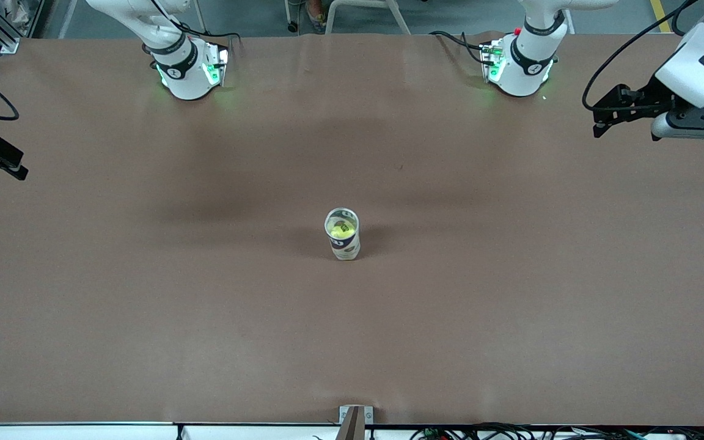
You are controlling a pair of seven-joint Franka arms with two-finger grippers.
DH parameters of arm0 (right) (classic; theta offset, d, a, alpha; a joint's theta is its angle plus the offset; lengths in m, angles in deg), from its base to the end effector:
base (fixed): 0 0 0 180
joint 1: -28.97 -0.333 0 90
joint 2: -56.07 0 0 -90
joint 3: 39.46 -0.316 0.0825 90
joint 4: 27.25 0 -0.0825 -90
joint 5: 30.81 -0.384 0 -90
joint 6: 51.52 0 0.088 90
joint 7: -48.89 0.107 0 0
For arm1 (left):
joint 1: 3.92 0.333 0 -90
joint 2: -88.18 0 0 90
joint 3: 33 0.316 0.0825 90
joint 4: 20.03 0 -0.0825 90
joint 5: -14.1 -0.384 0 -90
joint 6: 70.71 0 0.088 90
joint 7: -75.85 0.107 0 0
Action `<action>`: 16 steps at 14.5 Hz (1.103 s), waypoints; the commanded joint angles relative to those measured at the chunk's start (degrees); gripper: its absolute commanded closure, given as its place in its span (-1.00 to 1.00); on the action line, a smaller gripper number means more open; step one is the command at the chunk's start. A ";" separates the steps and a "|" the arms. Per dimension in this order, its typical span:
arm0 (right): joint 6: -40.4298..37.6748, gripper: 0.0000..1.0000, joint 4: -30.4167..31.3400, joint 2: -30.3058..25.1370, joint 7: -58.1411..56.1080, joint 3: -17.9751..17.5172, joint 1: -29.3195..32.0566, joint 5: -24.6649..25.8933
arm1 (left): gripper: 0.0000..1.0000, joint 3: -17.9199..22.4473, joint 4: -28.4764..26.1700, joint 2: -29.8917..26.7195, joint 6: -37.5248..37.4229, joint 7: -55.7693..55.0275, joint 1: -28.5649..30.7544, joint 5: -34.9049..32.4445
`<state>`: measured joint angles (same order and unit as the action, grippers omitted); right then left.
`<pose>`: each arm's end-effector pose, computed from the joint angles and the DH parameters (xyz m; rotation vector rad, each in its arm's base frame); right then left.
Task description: Insert tennis ball vertically with right arm
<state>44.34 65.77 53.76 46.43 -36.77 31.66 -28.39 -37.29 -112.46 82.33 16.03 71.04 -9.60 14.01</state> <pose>0.5491 -0.0564 0.6312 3.0914 -0.0751 0.1344 0.5085 -0.0915 0.6541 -3.1297 0.1403 -0.0057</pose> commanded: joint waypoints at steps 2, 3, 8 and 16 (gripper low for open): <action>0.30 -1.00 1.90 -1.47 0.79 -0.23 0.04 0.83 | -1.00 -0.11 -1.61 -1.98 -1.83 -2.83 0.14 0.62; 0.65 -1.00 1.81 -1.38 0.79 -0.32 0.04 0.74 | -1.00 -0.02 -1.61 -2.07 -2.62 -3.01 0.23 0.53; 1.18 -1.00 1.81 -1.38 0.70 -0.41 -0.58 -0.58 | -1.00 -0.02 -1.08 -2.42 -2.28 -3.01 1.99 0.18; 1.79 -1.00 4.62 -2.78 0.79 -0.32 -0.40 -0.58 | -1.00 0.06 -0.82 -1.54 -2.28 -2.83 1.99 -0.35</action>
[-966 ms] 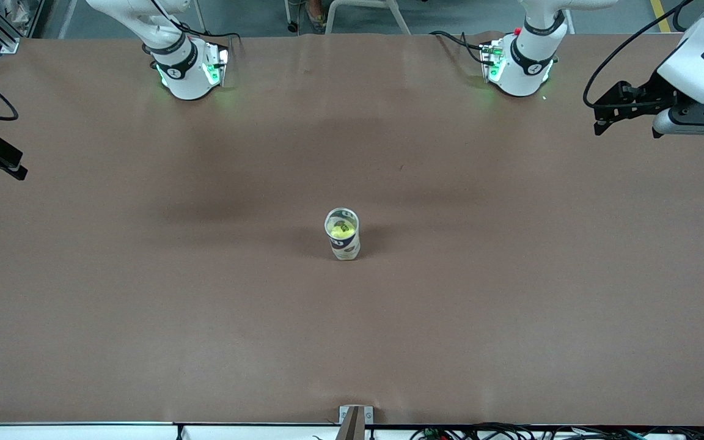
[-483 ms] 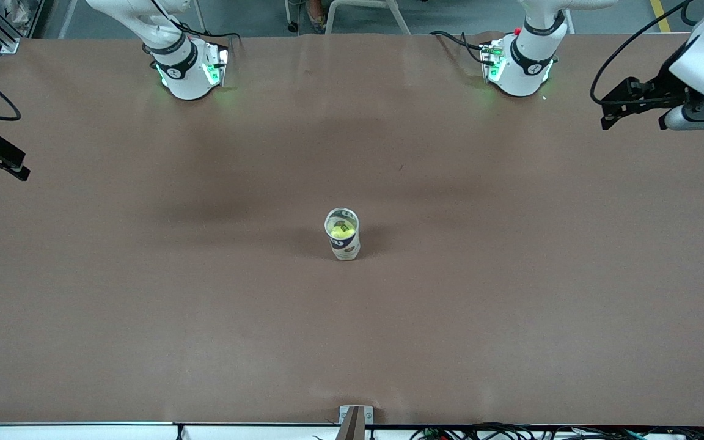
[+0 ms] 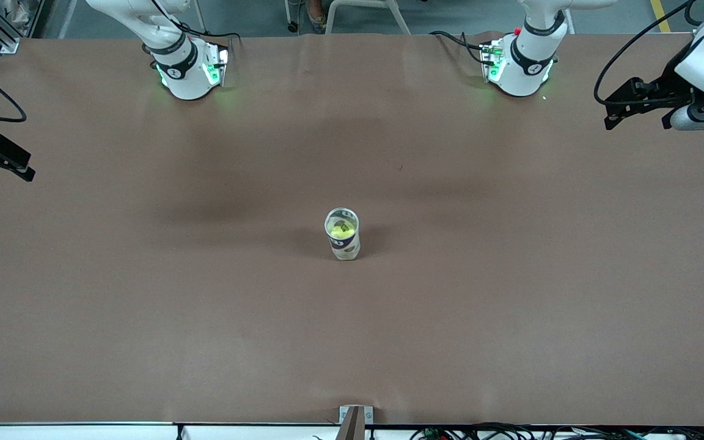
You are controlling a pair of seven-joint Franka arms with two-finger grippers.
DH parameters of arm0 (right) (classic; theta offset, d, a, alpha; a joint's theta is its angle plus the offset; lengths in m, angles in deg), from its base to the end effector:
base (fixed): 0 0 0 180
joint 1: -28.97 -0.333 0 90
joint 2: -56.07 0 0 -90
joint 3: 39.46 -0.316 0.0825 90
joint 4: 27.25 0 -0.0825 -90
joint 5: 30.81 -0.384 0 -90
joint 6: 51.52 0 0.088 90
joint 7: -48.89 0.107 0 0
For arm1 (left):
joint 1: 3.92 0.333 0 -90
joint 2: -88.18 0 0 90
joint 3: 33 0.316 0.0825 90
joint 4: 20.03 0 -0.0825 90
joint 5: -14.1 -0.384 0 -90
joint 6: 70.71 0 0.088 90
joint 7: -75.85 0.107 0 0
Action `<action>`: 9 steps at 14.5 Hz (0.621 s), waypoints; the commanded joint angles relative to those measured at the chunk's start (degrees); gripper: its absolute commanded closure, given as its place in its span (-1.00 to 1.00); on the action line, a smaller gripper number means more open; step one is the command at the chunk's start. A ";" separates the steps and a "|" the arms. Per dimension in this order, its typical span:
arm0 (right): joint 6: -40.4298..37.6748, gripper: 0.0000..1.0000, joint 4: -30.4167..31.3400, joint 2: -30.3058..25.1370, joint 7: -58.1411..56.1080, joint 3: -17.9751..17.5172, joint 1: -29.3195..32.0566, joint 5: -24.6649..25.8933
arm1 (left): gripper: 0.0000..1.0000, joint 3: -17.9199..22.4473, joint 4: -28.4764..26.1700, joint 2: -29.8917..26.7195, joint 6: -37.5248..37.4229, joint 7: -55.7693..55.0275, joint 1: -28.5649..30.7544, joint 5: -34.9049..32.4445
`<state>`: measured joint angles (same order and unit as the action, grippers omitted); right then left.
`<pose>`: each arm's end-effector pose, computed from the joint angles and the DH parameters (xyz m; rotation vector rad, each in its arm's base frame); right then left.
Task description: Insert tennis ball vertically with right arm
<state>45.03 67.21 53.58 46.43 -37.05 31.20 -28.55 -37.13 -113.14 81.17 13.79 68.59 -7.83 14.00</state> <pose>0.5494 -0.0489 0.6220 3.0964 -0.0544 0.1199 0.5006 -0.0731 0.6555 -3.1271 0.0200 0.0416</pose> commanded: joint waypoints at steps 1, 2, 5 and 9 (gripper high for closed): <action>1.01 -1.00 3.36 -2.78 0.79 -0.04 0.05 -0.42 | -1.00 -0.09 -0.14 -0.38 -0.04 -0.38 0.22 -0.34; 0.84 -1.00 3.28 -2.78 0.79 -0.04 0.05 -0.42 | -1.00 -0.09 -0.05 -0.38 -0.04 -0.38 0.31 -0.34; 1.19 -1.00 2.92 -2.43 0.96 -0.04 0.05 -1.38 | -1.00 0.17 1.61 0.75 0.05 0.58 0.31 -0.17; 1.10 -1.00 2.31 -2.43 0.96 -0.04 -0.03 -1.30 | -1.00 0.26 4.95 3.22 -0.13 -0.02 0.22 -0.26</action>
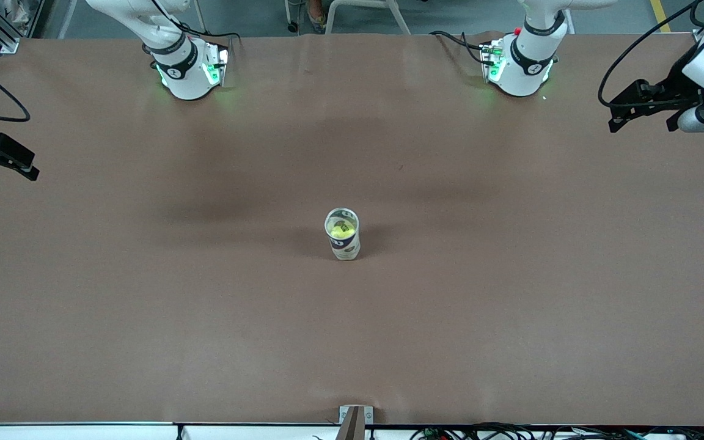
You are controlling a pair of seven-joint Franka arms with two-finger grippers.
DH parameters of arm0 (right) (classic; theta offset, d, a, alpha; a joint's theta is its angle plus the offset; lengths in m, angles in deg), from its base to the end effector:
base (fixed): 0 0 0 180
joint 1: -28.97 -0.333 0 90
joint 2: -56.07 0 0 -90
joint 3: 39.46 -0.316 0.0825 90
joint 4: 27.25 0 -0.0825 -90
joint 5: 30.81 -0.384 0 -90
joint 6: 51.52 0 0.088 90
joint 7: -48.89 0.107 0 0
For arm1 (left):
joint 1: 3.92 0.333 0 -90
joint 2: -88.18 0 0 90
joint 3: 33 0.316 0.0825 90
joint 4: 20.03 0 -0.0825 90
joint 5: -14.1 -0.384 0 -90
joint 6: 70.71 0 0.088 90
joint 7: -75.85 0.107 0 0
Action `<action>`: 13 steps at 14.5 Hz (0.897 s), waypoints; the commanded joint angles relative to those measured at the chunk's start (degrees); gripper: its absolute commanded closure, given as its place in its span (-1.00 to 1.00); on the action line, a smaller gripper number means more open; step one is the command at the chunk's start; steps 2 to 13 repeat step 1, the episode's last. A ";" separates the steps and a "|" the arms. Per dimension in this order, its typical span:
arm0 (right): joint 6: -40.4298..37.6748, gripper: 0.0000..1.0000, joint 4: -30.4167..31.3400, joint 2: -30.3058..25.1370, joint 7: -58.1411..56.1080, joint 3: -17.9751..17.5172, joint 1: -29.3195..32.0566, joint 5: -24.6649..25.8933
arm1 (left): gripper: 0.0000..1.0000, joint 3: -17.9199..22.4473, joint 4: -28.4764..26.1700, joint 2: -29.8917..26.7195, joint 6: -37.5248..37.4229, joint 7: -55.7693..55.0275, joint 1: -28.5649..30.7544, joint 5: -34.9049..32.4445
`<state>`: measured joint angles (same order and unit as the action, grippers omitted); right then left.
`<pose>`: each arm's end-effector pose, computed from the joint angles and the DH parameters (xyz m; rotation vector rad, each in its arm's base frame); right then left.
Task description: Insert tennis ball vertically with right arm
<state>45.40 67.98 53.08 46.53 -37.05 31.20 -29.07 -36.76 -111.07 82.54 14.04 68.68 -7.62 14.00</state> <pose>0.5472 -0.0479 0.6208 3.1056 -0.0581 0.1240 0.5095 -0.0685 0.6605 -3.1320 0.0071 0.0163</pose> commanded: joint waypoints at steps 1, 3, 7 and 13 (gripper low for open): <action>0.73 -1.00 1.28 -1.93 0.87 -0.04 -0.03 -0.78 | -1.00 -0.11 2.97 2.29 -0.38 -0.12 -0.25 -0.34; 0.73 -1.00 1.28 -1.93 0.87 -0.04 -0.03 -0.78 | -1.00 -0.11 2.97 2.29 -0.38 -0.12 -0.25 -0.34; 0.73 -1.00 1.28 -1.93 0.87 -0.04 -0.03 -0.78 | -1.00 -0.11 2.97 2.29 -0.38 -0.12 -0.25 -0.34; 0.73 -1.00 1.28 -1.93 0.87 -0.04 -0.03 -0.78 | -1.00 -0.11 2.97 2.29 -0.38 -0.12 -0.25 -0.34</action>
